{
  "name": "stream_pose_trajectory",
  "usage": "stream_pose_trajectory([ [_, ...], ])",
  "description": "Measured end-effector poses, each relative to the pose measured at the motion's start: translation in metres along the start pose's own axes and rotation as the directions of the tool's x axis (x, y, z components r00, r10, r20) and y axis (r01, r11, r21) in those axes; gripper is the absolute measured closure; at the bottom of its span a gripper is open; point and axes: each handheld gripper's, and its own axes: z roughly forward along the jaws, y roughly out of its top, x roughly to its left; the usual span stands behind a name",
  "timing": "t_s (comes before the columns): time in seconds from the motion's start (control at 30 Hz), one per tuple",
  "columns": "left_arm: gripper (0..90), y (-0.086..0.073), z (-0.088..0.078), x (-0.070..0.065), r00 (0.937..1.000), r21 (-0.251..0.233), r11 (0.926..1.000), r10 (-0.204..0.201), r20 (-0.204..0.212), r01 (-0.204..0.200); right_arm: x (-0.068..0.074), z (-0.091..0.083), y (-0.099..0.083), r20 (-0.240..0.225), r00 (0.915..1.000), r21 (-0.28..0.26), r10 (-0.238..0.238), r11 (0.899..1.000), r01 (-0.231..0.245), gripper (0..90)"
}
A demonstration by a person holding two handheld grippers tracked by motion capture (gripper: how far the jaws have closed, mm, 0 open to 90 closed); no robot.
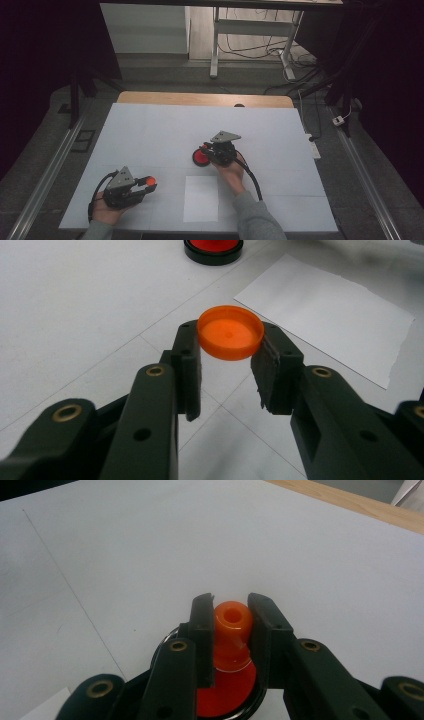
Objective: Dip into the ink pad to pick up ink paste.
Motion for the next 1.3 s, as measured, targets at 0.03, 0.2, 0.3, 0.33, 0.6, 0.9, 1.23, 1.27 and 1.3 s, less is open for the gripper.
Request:
stream_pose_trajectory([
  [0.03,65.4,0.0,0.0,0.0,1.0,0.0,1.0,0.0,0.0,0.0,0.0,0.0,0.0,-0.003,1.0,0.0,0.003,1.0,-0.003,73.1],
  [0.2,65.4,0.0,0.0,0.0,1.0,-0.001,1.0,-0.002,0.0,0.002,0.002,0.004,-0.002,-0.003,1.0,0.014,-0.004,1.0,0.004,73.1],
  [0.3,65.4,0.0,-0.001,0.0,1.0,-0.002,1.0,-0.001,0.0,0.001,0.003,0.008,-0.007,-0.004,0.9999,0.025,-0.013,1.0,0.013,73.2],
  [0.33,65.4,0.0,0.0,0.0,1.0,-0.002,1.0,-0.001,0.0,0.001,0.001,0.008,-0.008,-0.012,0.9999,0.021,0.01,1.0,-0.009,73.2],
  [0.6,65.4,0.0,-0.001,-0.001,1.0,-0.003,1.0,-0.001,-0.001,0.001,0.003,0.007,-0.008,-0.001,1.0,0.024,0.002,1.0,-0.002,73.3],
  [0.9,65.4,0.0,0.0,-0.001,1.0,-0.003,1.0,0.0,0.001,0.0,0.003,0.006,-0.011,0.006,0.9998,0.008,0.019,1.0,-0.019,73.4],
  [1.23,65.4,0.0,0.0,-0.001,1.0,-0.002,1.0,0.003,0.0,-0.003,0.002,0.006,-0.013,0.001,0.9998,0.002,0.019,1.0,-0.019,73.5],
  [1.27,65.4,0.0,0.0,-0.001,1.0,-0.002,1.0,0.003,0.0,-0.003,0.003,0.006,-0.013,0.002,0.9999,0.001,0.017,1.0,-0.017,73.5],
  [1.3,65.4,0.0,0.0,-0.001,1.0,-0.003,1.0,0.001,0.001,-0.001,0.003,0.006,-0.013,0.005,0.9998,-0.002,0.017,1.0,-0.017,73.5],
])
